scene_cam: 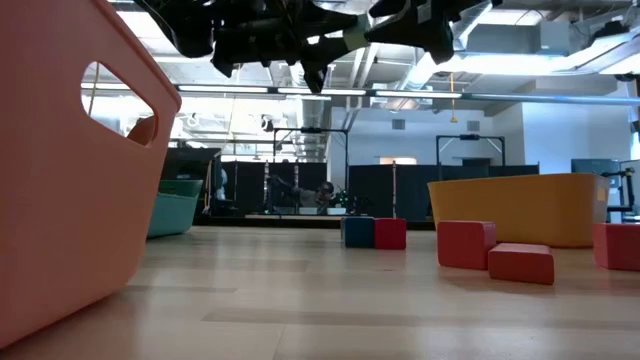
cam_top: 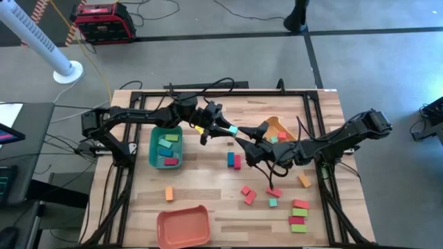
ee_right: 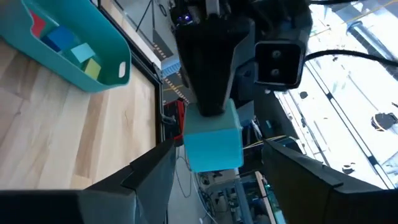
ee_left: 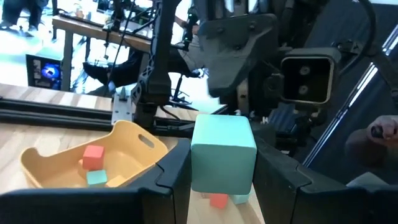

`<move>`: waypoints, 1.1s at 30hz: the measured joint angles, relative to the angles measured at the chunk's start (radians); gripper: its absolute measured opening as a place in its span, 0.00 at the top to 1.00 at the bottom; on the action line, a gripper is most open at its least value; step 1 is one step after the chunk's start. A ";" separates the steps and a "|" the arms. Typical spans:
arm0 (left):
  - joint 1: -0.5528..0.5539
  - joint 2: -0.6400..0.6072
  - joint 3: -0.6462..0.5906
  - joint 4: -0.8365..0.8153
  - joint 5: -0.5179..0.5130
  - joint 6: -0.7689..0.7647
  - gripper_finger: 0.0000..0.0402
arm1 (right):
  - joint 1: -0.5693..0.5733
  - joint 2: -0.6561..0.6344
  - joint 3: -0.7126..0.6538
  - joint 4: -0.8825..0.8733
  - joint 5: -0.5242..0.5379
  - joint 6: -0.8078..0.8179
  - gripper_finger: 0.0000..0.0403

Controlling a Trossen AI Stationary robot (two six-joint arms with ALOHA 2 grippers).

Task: Sort blocks by size
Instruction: Put the top light blue cube block into the yellow bin

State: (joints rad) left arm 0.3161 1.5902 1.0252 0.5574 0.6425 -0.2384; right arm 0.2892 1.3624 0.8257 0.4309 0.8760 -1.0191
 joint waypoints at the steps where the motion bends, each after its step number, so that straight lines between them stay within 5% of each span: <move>1: -0.002 0.000 0.000 0.004 0.000 0.000 0.68 | -0.005 0.000 0.000 -0.004 -0.010 0.003 0.33; 18: -0.003 0.000 0.000 0.020 -0.001 -0.017 0.68 | -0.061 0.000 0.000 0.018 -0.138 0.053 0.35; 33: -0.002 -0.001 0.000 0.016 -0.011 -0.030 0.68 | -0.083 0.001 0.000 0.018 -0.182 0.065 0.56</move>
State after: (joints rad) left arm 0.3138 1.5890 1.0252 0.5735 0.6314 -0.2682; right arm 0.2058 1.3632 0.8257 0.4491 0.6941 -0.9543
